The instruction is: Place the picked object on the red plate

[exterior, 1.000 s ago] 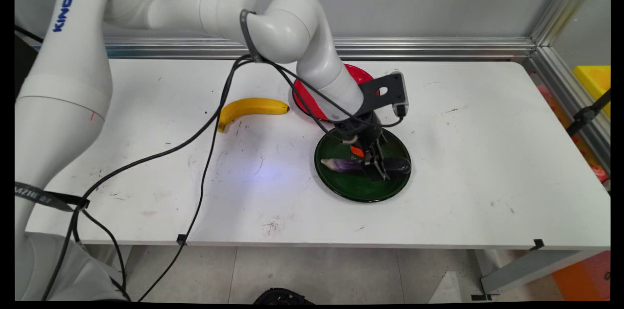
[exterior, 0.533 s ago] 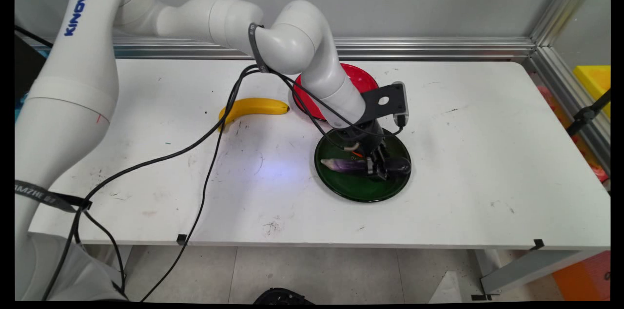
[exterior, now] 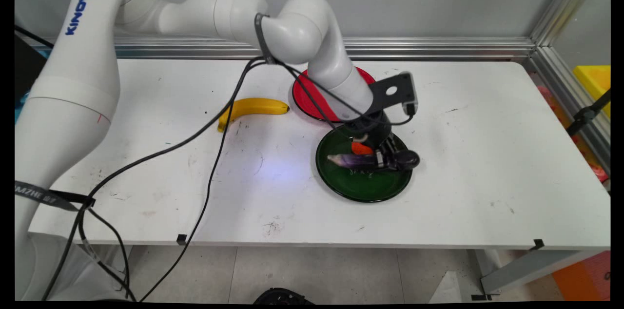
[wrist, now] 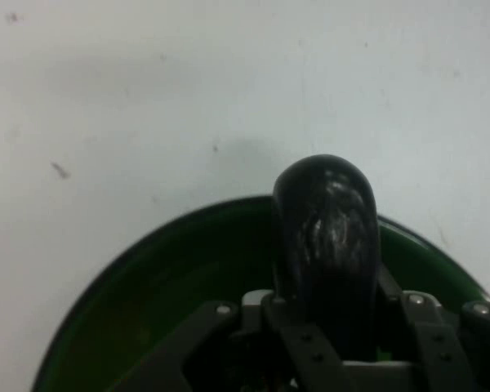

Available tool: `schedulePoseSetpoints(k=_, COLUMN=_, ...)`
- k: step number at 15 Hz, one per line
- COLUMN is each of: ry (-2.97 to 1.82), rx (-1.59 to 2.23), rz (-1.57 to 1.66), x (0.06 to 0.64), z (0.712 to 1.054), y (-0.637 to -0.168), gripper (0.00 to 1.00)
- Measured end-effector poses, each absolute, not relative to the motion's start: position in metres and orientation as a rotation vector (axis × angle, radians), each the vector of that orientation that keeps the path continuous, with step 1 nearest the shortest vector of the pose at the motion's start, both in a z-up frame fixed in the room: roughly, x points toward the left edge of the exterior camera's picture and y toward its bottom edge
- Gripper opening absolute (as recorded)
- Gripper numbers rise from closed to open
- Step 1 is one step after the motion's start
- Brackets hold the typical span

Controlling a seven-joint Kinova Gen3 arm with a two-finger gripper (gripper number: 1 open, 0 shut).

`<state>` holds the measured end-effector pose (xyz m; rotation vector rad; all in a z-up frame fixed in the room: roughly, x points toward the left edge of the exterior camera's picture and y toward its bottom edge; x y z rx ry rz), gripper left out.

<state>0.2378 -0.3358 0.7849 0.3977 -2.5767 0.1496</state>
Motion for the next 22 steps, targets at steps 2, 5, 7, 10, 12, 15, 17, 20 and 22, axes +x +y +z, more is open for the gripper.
schedulePoseSetpoints(k=2, ry=-2.567, rx=0.401, rz=0.151, x=0.236, z=0.797, y=-0.340, gripper=0.00)
schedulePoseSetpoints(k=5, ry=-2.560, rx=0.398, rz=0.170, x=0.238, z=0.822, y=-0.352, gripper=0.00)
schedulePoseSetpoints(k=7, ry=-2.565, rx=0.391, rz=0.197, x=0.244, z=0.836, y=-0.363, gripper=0.00)
schedulePoseSetpoints(k=10, ry=-2.575, rx=0.388, rz=0.237, x=0.256, z=0.849, y=-0.378, gripper=0.00)
schedulePoseSetpoints(k=12, ry=-2.581, rx=0.394, rz=0.271, x=0.268, z=0.856, y=-0.391, gripper=0.00)
schedulePoseSetpoints(k=15, ry=-2.593, rx=0.402, rz=0.326, x=0.289, z=0.860, y=-0.414, gripper=0.00)
schedulePoseSetpoints(k=17, ry=-2.602, rx=0.407, rz=0.360, x=0.303, z=0.859, y=-0.429, gripper=0.00)
schedulePoseSetpoints(k=20, ry=-2.613, rx=0.412, rz=0.389, x=0.319, z=0.855, y=-0.443, gripper=0.00)
schedulePoseSetpoints(k=22, ry=-2.619, rx=0.413, rz=0.398, x=0.330, z=0.850, y=-0.451, gripper=0.00)
